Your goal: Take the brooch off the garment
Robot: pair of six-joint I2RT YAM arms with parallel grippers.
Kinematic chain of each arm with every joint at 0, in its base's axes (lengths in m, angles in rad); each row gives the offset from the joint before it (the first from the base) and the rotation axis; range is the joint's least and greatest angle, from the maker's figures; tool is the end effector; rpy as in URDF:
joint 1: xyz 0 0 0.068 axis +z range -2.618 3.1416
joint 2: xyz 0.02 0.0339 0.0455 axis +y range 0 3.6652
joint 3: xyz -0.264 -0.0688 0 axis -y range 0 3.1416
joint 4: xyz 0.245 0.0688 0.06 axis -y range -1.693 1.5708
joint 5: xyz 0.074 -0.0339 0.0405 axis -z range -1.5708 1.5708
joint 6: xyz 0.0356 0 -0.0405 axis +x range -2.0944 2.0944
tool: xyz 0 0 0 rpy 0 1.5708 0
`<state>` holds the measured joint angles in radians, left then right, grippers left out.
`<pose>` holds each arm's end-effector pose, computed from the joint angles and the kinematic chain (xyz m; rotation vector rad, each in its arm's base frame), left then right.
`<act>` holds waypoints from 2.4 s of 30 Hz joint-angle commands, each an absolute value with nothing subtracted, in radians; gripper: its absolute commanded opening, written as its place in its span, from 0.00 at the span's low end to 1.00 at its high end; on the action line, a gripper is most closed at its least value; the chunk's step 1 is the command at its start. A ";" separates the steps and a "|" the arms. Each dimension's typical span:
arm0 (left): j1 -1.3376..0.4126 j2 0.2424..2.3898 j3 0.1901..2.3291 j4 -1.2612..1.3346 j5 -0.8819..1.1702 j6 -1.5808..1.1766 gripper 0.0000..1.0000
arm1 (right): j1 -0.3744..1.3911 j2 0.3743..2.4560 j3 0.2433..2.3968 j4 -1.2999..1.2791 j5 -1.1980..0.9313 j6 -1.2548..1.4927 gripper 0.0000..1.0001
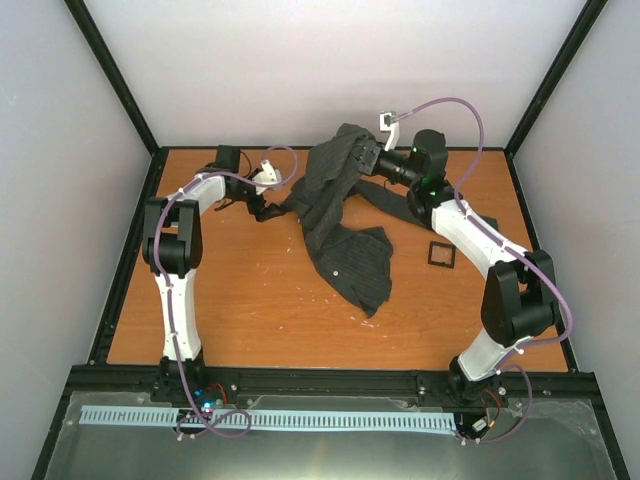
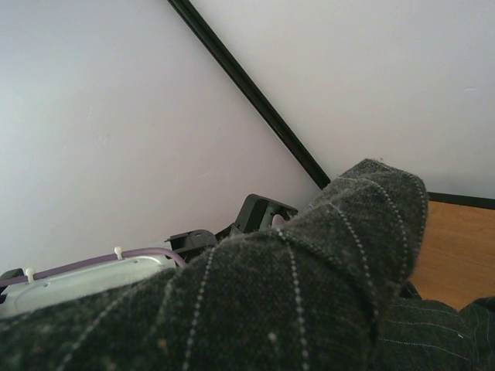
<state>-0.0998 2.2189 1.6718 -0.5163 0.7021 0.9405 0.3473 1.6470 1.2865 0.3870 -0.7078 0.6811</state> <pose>0.4644 -0.0696 0.1593 1.3635 1.9310 -0.5378 0.3603 0.1550 0.3491 -0.3341 1.6854 1.3281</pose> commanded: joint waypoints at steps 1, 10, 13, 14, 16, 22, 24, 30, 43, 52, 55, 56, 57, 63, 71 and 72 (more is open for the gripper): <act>-0.119 2.237 1.718 -0.514 0.756 1.011 0.98 | 0.332 1.643 1.299 0.408 -0.743 0.694 0.03; -0.157 2.285 1.715 -0.532 0.710 1.032 0.80 | 0.324 1.641 1.295 0.421 -0.737 0.709 0.03; -0.158 2.294 1.719 -0.527 0.702 1.022 0.63 | 0.319 1.641 1.285 0.431 -0.733 0.717 0.03; -0.158 2.297 1.721 -0.525 0.702 1.016 0.56 | 0.318 1.641 1.281 0.439 -0.731 0.722 0.03; -0.158 2.291 1.721 -0.513 0.712 0.996 0.42 | 0.314 1.641 1.274 0.454 -0.729 0.735 0.03; -0.154 2.201 1.716 -0.511 0.654 0.952 0.01 | 0.297 1.624 1.273 0.408 -0.695 0.725 0.03; -0.133 2.129 1.711 -0.516 0.623 0.942 0.01 | 0.288 1.613 1.274 0.400 -0.684 0.712 0.03; 0.007 1.895 1.802 -0.514 0.669 0.761 0.01 | 0.268 1.588 1.314 0.379 -0.644 0.717 0.03; 0.067 1.468 1.935 -0.536 0.557 0.649 0.01 | 0.268 1.390 1.357 0.282 -0.639 0.689 0.03; 0.049 1.473 2.301 -0.732 0.531 0.635 0.01 | 0.267 1.262 1.385 0.169 -0.693 0.697 0.03; -0.016 1.468 2.287 -0.768 0.483 0.655 0.01 | 0.263 1.260 1.391 0.110 -0.620 0.674 0.03; -0.041 1.469 2.275 -0.789 0.475 0.652 0.01 | 0.259 1.268 1.384 0.107 -0.596 0.672 0.03; -0.055 1.473 2.266 -0.807 0.494 0.639 0.01 | 0.254 1.278 1.383 0.102 -0.577 0.674 0.02; -0.089 1.532 2.235 -0.940 0.713 0.487 0.01 | 0.182 1.383 1.399 0.031 -0.550 0.742 0.03; -0.103 1.508 1.773 -0.776 0.527 0.528 0.01 | 0.170 1.554 1.353 -0.203 -0.366 0.616 0.46; -0.104 1.507 1.735 -0.756 0.517 0.535 0.01 | 0.170 1.583 1.362 -0.243 -0.337 0.592 0.49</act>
<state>-0.0971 1.5173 1.8534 -0.8314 0.5972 0.5327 0.1734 1.5116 1.3716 -0.0868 -0.4480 0.6773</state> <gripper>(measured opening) 0.027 0.449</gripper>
